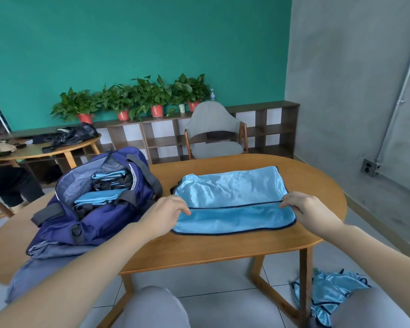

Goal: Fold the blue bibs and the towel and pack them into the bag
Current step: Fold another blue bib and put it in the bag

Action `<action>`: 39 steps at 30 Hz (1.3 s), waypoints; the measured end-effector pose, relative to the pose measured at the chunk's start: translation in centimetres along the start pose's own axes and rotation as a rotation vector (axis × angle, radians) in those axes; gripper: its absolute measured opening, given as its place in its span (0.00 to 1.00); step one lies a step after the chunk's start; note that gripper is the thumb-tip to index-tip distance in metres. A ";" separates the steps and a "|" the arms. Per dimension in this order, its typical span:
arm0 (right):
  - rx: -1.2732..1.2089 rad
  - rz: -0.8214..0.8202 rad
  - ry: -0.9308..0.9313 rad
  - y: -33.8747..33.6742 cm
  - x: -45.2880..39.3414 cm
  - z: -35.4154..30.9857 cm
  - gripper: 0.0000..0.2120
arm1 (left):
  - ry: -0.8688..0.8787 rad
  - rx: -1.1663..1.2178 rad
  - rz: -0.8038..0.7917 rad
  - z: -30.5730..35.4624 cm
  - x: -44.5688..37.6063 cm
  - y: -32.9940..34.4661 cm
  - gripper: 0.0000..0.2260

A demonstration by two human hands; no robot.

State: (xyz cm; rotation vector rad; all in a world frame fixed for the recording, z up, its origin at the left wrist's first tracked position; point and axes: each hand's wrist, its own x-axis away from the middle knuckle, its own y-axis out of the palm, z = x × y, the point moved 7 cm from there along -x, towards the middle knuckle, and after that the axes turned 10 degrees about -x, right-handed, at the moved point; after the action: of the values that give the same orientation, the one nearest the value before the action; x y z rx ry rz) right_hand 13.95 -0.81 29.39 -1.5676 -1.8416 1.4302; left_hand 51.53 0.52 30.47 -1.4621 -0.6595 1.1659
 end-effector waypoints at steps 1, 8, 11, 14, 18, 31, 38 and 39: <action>0.017 -0.035 -0.014 0.6 0.3 -0.1 0.16 | 0.016 -0.023 -0.016 0.2 0.5 0.3 0.13; 0.060 -0.208 -0.104 3.4 1.8 -0.3 0.17 | 0.015 -0.017 -0.088 0.8 2.9 2.5 0.12; 0.105 -0.199 -0.147 3.4 1.9 -0.2 0.14 | -0.010 0.003 -0.120 0.6 3.2 3.3 0.12; 0.193 -0.175 -0.208 3.7 1.9 -0.2 0.12 | -0.023 0.017 -0.115 0.6 3.1 3.5 0.10; 0.189 -0.127 -0.166 3.9 1.6 0.2 0.09 | -0.030 -0.006 -0.107 0.5 3.0 3.7 0.12; 0.022 -0.069 -0.037 2.4 1.1 1.2 0.02 | 0.025 -0.071 0.018 0.2 3.2 4.0 0.11; 0.183 -0.028 0.015 1.5 1.2 1.6 0.07 | 0.071 -0.113 0.080 -0.2 1.8 1.9 0.11; 0.191 -0.015 0.034 1.2 1.0 1.3 0.08 | 0.078 -0.117 0.084 -0.1 1.4 1.2 0.10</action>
State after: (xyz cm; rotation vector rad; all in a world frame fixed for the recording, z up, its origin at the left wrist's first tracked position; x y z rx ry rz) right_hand 13.25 -0.70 27.48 -1.4726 -1.6400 1.5143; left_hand 51.90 1.45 28.93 -1.6394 -0.6265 1.1445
